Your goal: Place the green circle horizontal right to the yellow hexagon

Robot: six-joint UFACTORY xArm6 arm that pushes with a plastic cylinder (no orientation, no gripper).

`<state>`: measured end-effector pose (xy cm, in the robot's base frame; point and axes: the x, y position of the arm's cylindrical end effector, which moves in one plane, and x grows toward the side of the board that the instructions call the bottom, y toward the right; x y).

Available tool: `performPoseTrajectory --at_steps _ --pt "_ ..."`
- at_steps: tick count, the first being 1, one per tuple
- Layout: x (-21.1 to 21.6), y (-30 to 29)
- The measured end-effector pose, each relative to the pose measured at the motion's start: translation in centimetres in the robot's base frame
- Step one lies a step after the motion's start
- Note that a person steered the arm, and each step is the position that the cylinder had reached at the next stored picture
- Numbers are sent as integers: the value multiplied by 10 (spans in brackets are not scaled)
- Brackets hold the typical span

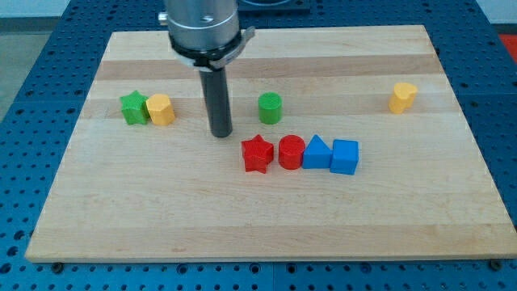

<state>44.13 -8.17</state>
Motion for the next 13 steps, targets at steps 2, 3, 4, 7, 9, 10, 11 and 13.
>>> performPoseTrajectory --at_steps 2,3,4,7,9,10,11,13 --pt "-20 47" --pt "-25 91" --pt "-25 120" --pt "-66 85" --pt "-62 8" --pt "-104 21" --pt "-119 -16" --pt "-99 -57"
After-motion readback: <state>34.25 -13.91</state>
